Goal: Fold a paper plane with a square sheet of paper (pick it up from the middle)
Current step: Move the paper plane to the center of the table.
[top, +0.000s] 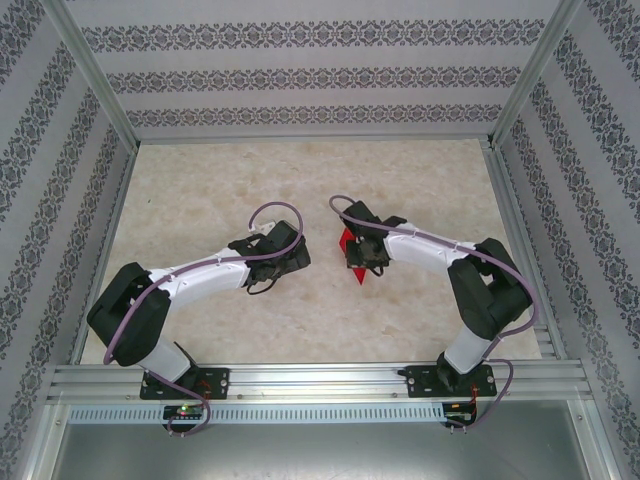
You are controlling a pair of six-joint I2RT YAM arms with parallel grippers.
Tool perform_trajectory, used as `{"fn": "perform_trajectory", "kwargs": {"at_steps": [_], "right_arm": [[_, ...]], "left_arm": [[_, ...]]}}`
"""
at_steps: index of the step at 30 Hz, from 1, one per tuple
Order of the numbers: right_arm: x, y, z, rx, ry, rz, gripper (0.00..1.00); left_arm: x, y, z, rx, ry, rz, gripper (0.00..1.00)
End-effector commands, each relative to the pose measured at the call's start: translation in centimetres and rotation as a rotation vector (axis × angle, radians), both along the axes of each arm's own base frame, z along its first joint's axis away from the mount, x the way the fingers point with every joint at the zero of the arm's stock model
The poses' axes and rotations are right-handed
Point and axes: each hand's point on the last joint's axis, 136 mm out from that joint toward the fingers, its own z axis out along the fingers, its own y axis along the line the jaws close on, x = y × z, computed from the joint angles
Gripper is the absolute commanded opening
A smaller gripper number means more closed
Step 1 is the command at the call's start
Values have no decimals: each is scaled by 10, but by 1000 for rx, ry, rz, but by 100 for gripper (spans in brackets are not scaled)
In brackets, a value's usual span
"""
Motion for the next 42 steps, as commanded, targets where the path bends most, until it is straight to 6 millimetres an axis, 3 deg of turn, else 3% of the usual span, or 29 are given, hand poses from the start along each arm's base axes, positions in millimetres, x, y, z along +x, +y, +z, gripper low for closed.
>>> {"fn": "perform_trajectory", "kwargs": {"at_steps": [1, 7, 14, 34, 37, 42], "right_arm": [[24, 9, 10, -32, -50, 19, 9], [63, 31, 13, -56, -90, 59, 9], [85, 43, -3, -88, -74, 78, 12], [75, 46, -61, -130, 56, 28, 17], [79, 46, -45, -121, 26, 17, 21], [96, 49, 31, -32, -100, -41, 35]], "left_arm": [[1, 12, 3, 32, 3, 41, 100], [-4, 20, 4, 54, 8, 54, 100], [-7, 24, 6, 57, 3, 59, 100], [-9, 27, 10, 66, 2, 52, 100], [-8, 30, 13, 82, -5, 58, 100], [-1, 40, 32, 132, -32, 76, 100]]}}
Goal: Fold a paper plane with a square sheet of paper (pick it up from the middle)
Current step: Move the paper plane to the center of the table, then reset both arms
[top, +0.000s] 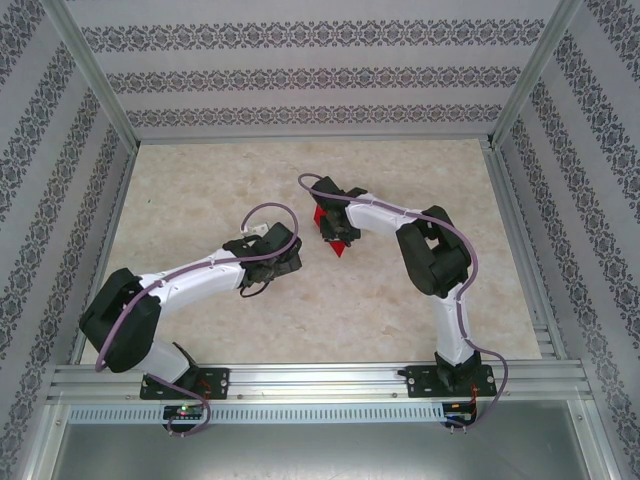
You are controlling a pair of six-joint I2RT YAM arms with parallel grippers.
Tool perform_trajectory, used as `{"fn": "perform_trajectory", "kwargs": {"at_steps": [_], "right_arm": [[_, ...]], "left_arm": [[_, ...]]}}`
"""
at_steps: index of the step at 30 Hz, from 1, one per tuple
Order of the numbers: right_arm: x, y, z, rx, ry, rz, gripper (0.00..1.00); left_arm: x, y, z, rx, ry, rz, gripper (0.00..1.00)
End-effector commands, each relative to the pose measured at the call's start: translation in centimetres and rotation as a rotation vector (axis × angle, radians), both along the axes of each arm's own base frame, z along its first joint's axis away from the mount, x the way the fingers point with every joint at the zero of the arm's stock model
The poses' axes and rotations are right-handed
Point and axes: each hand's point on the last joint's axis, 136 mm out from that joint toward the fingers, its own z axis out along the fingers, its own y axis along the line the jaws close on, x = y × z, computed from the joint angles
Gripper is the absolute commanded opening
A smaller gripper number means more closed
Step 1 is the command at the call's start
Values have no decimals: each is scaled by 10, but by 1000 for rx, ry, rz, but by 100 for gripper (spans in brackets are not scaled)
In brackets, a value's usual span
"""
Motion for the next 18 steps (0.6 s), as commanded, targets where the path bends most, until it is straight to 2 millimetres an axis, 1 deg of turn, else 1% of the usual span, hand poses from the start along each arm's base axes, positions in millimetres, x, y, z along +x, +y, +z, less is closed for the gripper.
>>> {"fn": "perform_trajectory", "kwargs": {"at_steps": [1, 4, 5, 6, 7, 9, 12, 13, 14, 16, 18], "right_arm": [[14, 3, 75, 76, -128, -44, 39], [16, 0, 120, 153, -194, -67, 47], [16, -3, 133, 175, -216, -76, 52], [15, -8, 143, 191, -234, -86, 56], [13, -13, 156, 211, -264, -95, 61], [11, -29, 177, 237, -318, -116, 71], [8, -72, 208, 224, -450, -164, 87], [6, -89, 214, 196, -497, -185, 95], [4, -109, 221, 169, -550, -208, 98], [-2, -146, 227, 120, -627, -262, 98], [-10, -187, 227, 62, -686, -337, 98]], "left_arm": [[11, 16, 29, 46, -51, 35, 100], [20, 23, 45, 58, -83, 38, 100], [23, 28, 51, 61, -97, 43, 100], [26, 33, 57, 64, -112, 48, 100], [29, 40, 64, 70, -127, 56, 100], [34, 57, 75, 91, -159, 74, 100], [41, 91, 95, 169, -223, 101, 100], [43, 104, 101, 202, -250, 108, 100], [45, 115, 104, 227, -276, 114, 100], [47, 138, 107, 267, -316, 137, 100], [49, 160, 106, 307, -354, 161, 100]]}}
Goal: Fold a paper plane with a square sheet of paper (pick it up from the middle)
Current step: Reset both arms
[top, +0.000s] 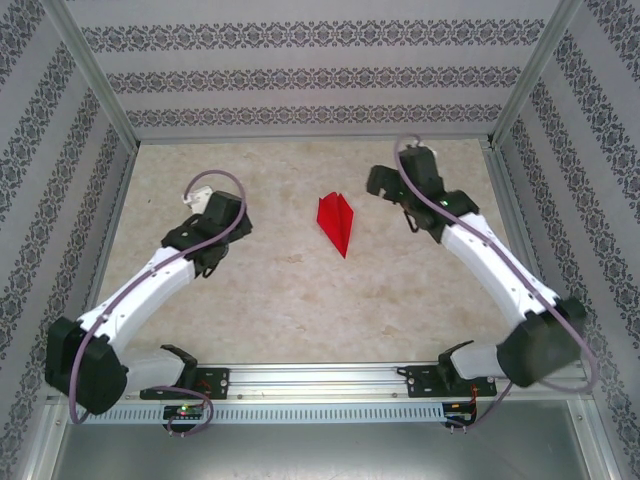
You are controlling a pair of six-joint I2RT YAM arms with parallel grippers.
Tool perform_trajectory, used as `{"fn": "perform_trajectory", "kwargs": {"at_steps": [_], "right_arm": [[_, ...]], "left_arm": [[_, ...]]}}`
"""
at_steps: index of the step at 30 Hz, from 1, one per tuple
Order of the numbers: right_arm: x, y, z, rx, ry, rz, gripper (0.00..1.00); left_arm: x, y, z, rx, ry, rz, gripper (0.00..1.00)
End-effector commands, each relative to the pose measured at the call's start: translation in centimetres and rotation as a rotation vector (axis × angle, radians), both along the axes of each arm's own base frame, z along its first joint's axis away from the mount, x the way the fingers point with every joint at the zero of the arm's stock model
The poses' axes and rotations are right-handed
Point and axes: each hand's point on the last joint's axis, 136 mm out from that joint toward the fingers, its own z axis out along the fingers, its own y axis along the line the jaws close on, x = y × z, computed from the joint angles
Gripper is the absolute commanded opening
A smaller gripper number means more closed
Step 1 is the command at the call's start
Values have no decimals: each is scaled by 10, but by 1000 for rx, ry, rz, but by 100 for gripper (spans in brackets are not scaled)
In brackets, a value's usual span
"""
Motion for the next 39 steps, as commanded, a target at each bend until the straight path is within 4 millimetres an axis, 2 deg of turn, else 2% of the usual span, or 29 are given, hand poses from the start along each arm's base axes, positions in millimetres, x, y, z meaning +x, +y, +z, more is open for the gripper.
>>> {"fn": "perform_trajectory", "kwargs": {"at_steps": [1, 3, 6, 8, 12, 15, 18, 21, 24, 30, 33, 39], "right_arm": [[-3, -61, -5, -125, -82, -151, 98], [-13, -96, -16, -190, -92, -246, 98], [-22, -134, -41, -272, -92, -344, 98], [-26, -149, -61, -305, -79, -371, 98], [-28, -170, -95, -344, -58, -398, 98], [-24, -174, -113, -358, -56, -378, 98], [-15, -170, -123, -373, -77, -335, 98], [-4, -164, -122, -380, -132, -283, 98], [5, -157, -117, -378, -192, -230, 98], [11, -149, -108, -312, -311, -168, 98], [13, -149, -113, -291, -343, -158, 98], [17, -139, -118, -283, -354, -93, 98]], "left_arm": [[3, 39, 0, 153, -51, 20, 100], [3, 60, -6, 180, -85, 64, 100], [5, 79, -16, 224, -136, 87, 100], [5, 90, -23, 268, -158, 96, 100], [14, 96, -30, 298, -179, 25, 100], [21, 95, -38, 300, -185, -34, 100], [33, 85, -48, 287, -229, -128, 100], [42, 73, -53, 305, -274, -216, 100], [46, 71, -50, 313, -343, -234, 100], [50, 61, -46, 280, -437, -296, 100], [56, 56, -47, 271, -460, -327, 100], [69, 47, -69, 252, -431, -392, 100]]}}
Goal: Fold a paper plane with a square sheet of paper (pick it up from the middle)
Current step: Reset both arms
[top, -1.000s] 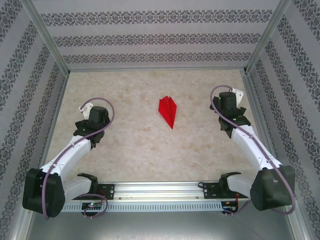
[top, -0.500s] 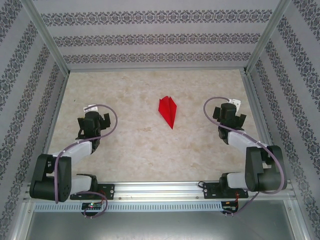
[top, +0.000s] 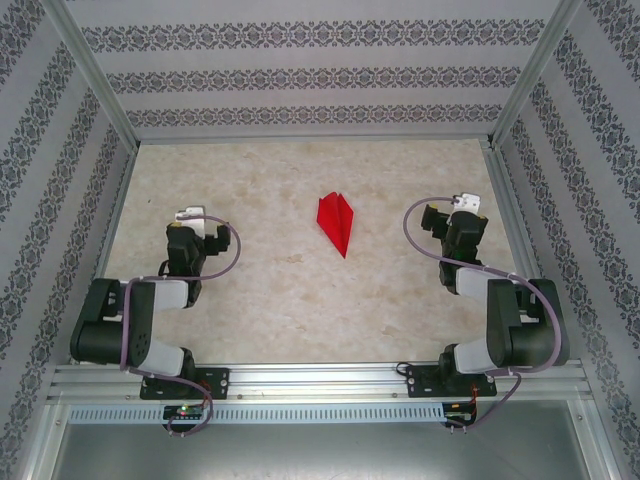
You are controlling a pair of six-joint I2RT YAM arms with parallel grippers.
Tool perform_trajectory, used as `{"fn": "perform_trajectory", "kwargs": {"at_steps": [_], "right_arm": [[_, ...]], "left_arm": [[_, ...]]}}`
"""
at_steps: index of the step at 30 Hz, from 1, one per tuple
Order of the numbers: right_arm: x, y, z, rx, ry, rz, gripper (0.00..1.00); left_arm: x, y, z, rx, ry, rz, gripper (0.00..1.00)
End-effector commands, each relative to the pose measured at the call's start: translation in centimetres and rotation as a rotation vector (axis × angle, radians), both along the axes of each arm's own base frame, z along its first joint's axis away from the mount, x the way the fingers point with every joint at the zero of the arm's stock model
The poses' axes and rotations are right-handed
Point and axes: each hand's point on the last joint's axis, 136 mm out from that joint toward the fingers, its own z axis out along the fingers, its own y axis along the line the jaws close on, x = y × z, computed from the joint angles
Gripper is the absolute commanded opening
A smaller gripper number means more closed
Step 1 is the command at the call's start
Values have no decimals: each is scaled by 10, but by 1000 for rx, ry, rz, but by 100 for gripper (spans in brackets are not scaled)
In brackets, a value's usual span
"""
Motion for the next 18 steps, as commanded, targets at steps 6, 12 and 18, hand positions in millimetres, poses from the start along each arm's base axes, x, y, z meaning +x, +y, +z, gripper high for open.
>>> {"fn": "perform_trajectory", "kwargs": {"at_steps": [6, 12, 18], "right_arm": [[4, 16, 4, -14, -102, 110, 98], [5, 16, 2, -15, -92, 110, 98], [5, 18, 2, -30, -87, 107, 98]], "left_arm": [[18, -7, 8, 5, -57, -59, 100], [20, -9, 7, 29, -44, -54, 100], [21, -16, 7, 30, -34, -97, 100]]}}
